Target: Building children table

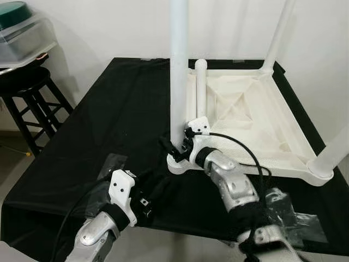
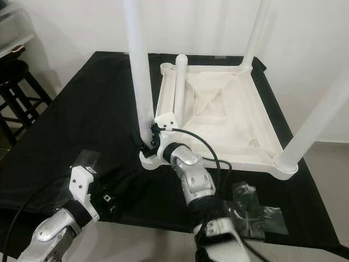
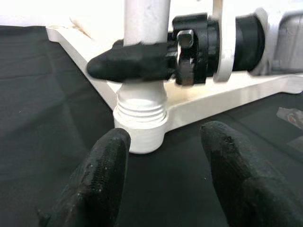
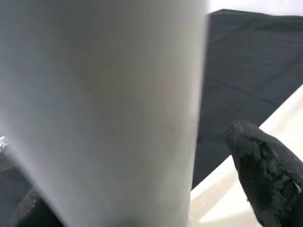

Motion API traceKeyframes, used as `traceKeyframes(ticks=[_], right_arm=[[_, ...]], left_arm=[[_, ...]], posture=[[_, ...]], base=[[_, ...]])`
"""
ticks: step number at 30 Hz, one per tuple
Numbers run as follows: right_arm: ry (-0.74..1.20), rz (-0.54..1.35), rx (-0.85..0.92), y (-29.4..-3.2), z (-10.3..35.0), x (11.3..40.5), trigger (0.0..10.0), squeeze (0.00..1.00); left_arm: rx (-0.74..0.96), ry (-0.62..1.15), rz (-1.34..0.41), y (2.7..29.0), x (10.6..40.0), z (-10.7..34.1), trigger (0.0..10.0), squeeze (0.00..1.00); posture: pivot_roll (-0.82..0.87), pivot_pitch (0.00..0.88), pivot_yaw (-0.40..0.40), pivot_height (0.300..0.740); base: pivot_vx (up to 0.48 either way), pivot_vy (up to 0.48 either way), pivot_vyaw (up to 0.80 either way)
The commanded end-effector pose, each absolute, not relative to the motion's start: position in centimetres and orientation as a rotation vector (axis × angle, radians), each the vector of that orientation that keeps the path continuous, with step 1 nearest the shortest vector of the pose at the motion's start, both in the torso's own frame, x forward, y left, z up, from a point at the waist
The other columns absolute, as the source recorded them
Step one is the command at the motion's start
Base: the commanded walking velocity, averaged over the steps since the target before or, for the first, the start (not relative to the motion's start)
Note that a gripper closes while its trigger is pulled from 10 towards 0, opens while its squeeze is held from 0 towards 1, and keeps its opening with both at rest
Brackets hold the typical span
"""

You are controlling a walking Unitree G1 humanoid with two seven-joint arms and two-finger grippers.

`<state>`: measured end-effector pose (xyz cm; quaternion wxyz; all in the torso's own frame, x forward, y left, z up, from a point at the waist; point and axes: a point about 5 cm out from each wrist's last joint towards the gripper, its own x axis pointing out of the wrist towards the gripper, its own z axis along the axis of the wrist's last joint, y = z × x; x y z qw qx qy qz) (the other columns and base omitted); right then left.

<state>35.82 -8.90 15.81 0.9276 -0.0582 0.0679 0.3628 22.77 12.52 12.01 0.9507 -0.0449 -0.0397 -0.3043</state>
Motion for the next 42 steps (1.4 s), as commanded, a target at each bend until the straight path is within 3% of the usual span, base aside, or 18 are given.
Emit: traceKeyframes(ticks=[1, 10, 14, 15, 17, 18, 32, 36, 37, 40, 41, 42], right_arm=[[0.165, 0.805, -0.150, -9.0, 15.9, 36.0, 10.0, 0.00], [0.175, 1.113, -0.232, -9.1, 19.1, 37.7, 10.0, 0.00], [0.172, 1.165, -0.243, -8.8, 19.6, 37.8, 10.0, 0.00], [0.164, 1.195, -0.237, -8.8, 20.0, 37.9, 7.5, 0.00], [0.164, 1.195, -0.237, -8.8, 20.0, 37.9, 7.5, 0.00], [0.160, 1.207, -0.232, -8.9, 20.3, 38.0, 0.0, 0.00], [0.161, 1.211, -0.164, -11.3, 19.1, 37.8, 0.0, 0.00], [0.151, 1.128, -0.077, -11.6, 17.2, 36.8, 0.0, 0.00], [0.169, 0.994, -0.013, -9.8, 15.2, 35.7, 0.0, 0.00], [0.169, 0.994, -0.013, -9.8, 15.2, 35.7, 0.0, 0.00], [0.175, 0.815, -0.021, -9.0, 14.2, 35.5, 0.0, 0.00], [0.175, 0.815, -0.021, -9.0, 14.2, 35.5, 0.0, 0.00]], left_arm=[[-0.079, -0.058, -0.609, 12.7, 22.7, 11.4, 10.0, 0.00], [-0.074, -0.057, -0.609, 12.6, 22.6, 11.4, 10.0, 0.00], [-0.073, -0.056, -0.609, 12.6, 22.6, 11.4, 10.0, 0.00], [-0.072, -0.055, -0.609, 12.6, 22.6, 11.3, 10.0, 0.00], [-0.072, -0.055, -0.609, 12.6, 22.6, 11.3, 10.0, 0.00], [-0.071, -0.055, -0.609, 12.6, 22.6, 11.3, 10.0, 0.00], [-0.074, -0.057, -0.611, 12.4, 22.5, 11.4, 10.0, 0.00], [-0.078, -0.057, -0.613, 12.4, 22.4, 11.4, 10.0, 0.00], [-0.078, -0.057, -0.613, 12.6, 22.2, 11.4, 10.0, 0.00], [-0.078, -0.057, -0.613, 12.6, 22.2, 11.4, 10.0, 0.00], [-0.077, -0.057, -0.612, 12.7, 22.2, 11.4, 10.0, 0.00], [-0.077, -0.057, -0.612, 12.7, 22.2, 11.4, 10.0, 0.00]], posture=[[0.00, 0.041, 0.032, 0.740], [0.02, 0.034, 0.028, 0.740], [0.03, 0.034, 0.027, 0.740], [0.03, 0.033, 0.025, 0.740], [0.03, 0.033, 0.025, 0.740], [0.03, 0.033, 0.025, 0.740], [0.02, 0.043, 0.026, 0.740], [0.00, 0.054, 0.024, 0.740], [0.00, 0.057, 0.014, 0.740], [0.00, 0.057, 0.014, 0.740], [0.00, 0.057, 0.014, 0.740], [0.00, 0.057, 0.014, 0.740]], base=[[0.000, 0.000, 0.00], [0.000, 0.000, 0.00], [0.000, 0.000, 0.00], [0.000, 0.000, 0.00], [0.000, 0.000, 0.00], [0.000, 0.000, 0.00], [0.000, 0.000, 0.00], [0.000, 0.000, 0.00], [0.000, 0.000, 0.00], [0.000, 0.000, 0.00], [0.000, 0.000, 0.00], [0.000, 0.000, 0.00]])
